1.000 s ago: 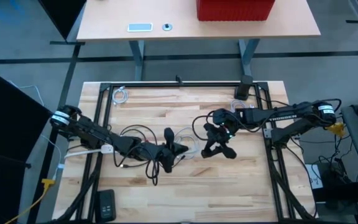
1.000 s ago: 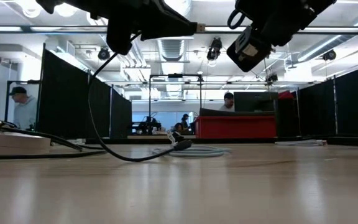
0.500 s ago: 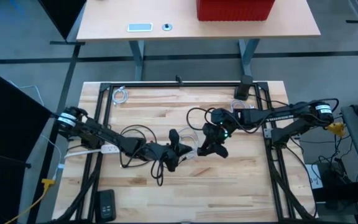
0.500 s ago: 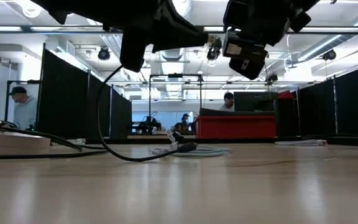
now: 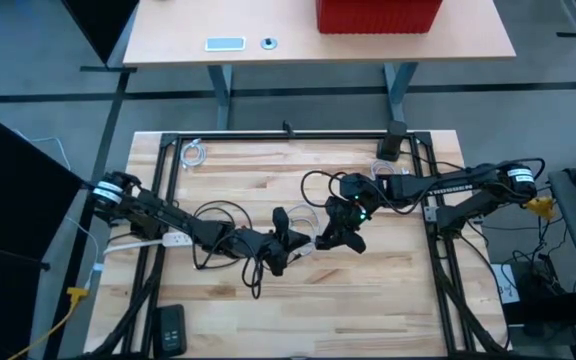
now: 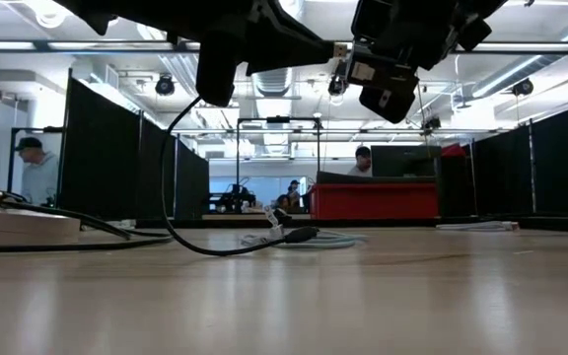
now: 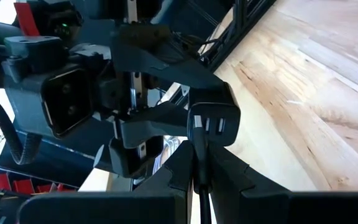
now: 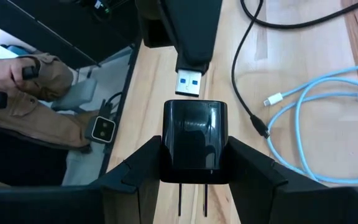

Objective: Insert USB
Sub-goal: Insert the black charger cable into the black charger adapter

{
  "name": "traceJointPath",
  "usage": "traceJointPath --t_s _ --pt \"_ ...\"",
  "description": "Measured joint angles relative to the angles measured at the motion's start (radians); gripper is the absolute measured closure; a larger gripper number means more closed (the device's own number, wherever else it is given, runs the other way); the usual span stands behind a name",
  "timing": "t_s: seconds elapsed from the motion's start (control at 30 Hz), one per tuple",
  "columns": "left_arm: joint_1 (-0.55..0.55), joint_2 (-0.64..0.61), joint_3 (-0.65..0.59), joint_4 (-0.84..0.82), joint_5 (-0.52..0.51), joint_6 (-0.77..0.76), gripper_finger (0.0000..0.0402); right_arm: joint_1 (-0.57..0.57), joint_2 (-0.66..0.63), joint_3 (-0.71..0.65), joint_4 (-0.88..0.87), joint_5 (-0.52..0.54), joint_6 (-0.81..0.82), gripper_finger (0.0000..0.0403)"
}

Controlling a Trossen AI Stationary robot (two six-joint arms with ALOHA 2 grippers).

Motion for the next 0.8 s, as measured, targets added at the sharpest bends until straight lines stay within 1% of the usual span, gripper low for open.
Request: traceJointPath --t_s 0.6,0.8 --pt "0.002 0.013 0.0 0.005 -0.001 0.02 0.0381 0.0 0.001 0.0 0.036 -0.001 0.066 0.0261" --pt "0.003 0.014 0.0 0.007 -0.001 0.02 0.0381 0.0 0.001 0.0 0.045 0.026 0.092 0.0261"
